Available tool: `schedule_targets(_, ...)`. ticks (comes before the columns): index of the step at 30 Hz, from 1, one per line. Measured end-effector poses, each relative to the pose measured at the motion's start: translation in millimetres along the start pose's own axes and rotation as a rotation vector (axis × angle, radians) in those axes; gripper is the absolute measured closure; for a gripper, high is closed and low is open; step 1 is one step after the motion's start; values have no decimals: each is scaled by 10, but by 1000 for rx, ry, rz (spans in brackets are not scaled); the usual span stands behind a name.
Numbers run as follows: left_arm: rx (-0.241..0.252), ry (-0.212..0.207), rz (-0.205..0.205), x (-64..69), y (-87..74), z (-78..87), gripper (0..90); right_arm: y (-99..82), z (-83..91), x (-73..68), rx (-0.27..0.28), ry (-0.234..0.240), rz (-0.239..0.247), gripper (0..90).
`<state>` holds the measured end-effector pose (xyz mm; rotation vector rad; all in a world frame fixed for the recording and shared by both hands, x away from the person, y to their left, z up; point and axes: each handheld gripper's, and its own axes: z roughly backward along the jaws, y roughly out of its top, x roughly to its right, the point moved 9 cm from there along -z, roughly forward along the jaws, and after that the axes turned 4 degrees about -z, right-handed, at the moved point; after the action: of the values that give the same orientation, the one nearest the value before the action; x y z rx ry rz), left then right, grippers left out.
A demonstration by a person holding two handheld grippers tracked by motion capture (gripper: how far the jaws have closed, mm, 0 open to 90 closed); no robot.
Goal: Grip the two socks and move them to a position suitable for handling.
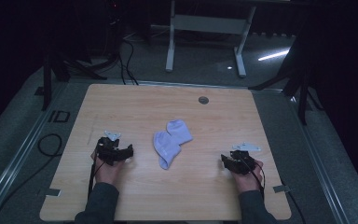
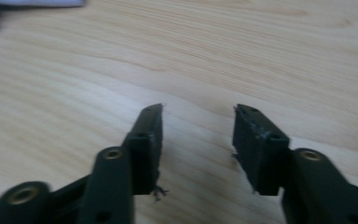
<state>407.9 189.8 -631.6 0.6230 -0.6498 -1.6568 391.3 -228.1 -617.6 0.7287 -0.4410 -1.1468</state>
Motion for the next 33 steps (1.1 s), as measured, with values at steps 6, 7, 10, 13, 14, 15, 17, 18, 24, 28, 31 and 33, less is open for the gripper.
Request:
schedule_targets(6,0,0,0,0,0,1,161,78,57,-389,-1,102,109,734)
schedule_targets(7,0,0,0,0,0,1,161,92,54,-458,-3,119,125,748)
schedule_targets(10,0,-3,-3,-6,-2,4,167,122,38,-596,-5,147,153,779)
schedule_targets(13,11,-4,-3,-24,1,9,211,187,-19,-849,-12,189,206,829)
schedule_targets(14,10,-5,-4,-28,-2,13,216,205,-34,-908,-13,199,215,844)
schedule_targets(15,10,-5,-4,-28,-2,13,219,205,-34,-908,-13,199,215,844)
schedule_targets(17,10,-4,-3,-29,-2,16,222,243,-64,-1025,-18,214,233,871)
schedule_targets(18,6,-2,-1,-30,-3,35,265,286,-88,-1147,-17,230,255,891)
schedule_targets(24,-5,-22,-20,10,-10,82,442,405,-184,-1460,-28,257,329,895)
schedule_targets(28,-5,-37,-35,37,-12,95,483,465,-234,-1594,-30,264,356,894)
schedule_targets(31,-1,-38,-52,59,-8,110,502,509,-293,-1703,-35,271,370,894)
schedule_targets(33,16,-48,-64,87,9,140,511,528,-329,-1757,-35,277,374,894)
